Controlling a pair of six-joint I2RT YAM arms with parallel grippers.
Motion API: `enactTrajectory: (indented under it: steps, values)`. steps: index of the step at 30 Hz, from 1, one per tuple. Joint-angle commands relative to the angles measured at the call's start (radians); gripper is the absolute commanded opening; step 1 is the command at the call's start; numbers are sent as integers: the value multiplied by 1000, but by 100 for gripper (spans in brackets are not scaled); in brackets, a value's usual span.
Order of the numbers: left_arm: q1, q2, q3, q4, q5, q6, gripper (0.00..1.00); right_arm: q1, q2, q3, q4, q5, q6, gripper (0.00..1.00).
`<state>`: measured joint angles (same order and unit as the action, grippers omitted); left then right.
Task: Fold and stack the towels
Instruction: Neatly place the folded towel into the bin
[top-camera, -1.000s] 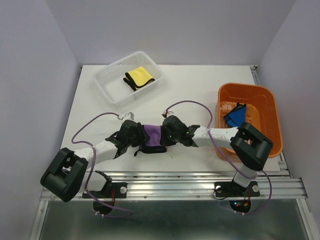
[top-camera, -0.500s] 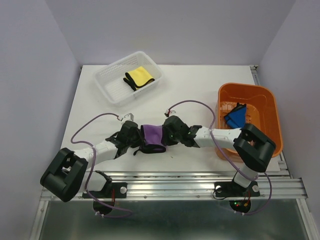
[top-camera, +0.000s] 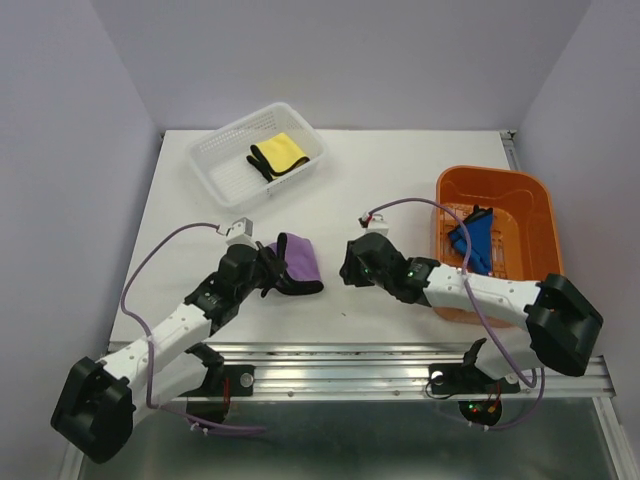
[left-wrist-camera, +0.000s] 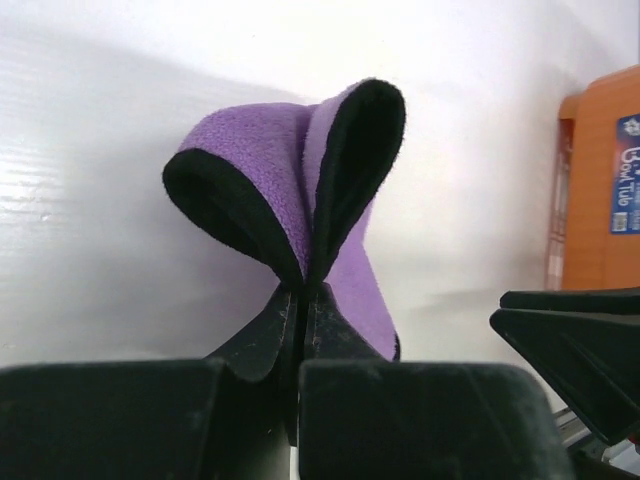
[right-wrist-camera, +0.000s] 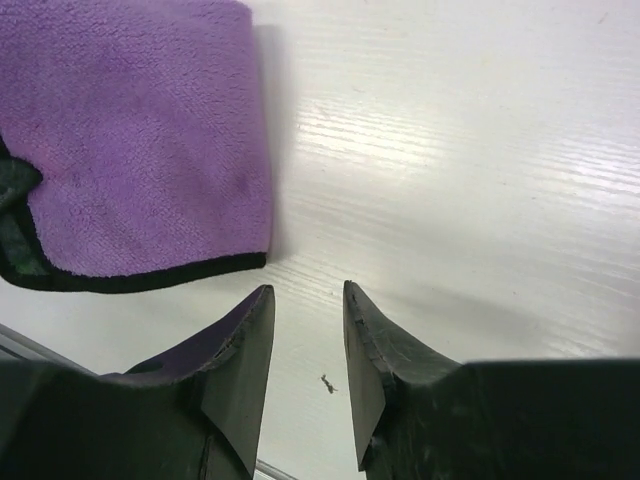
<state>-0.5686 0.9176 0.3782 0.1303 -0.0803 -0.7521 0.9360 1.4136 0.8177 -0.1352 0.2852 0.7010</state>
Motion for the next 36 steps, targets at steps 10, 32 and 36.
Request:
enactTrajectory:
  steps: [10, 32, 36]
  values:
    - [-4, -50, 209, -29, -52, 91, 0, 3, -174, -65, -75, 275, 92, 55]
    - [240, 476, 961, -87, -56, 195, 0, 1, -312, -8, -164, 420, 86, 100]
    - [280, 621, 1097, -83, -26, 143, 0, 1, -341, -28, -135, 430, 74, 100]
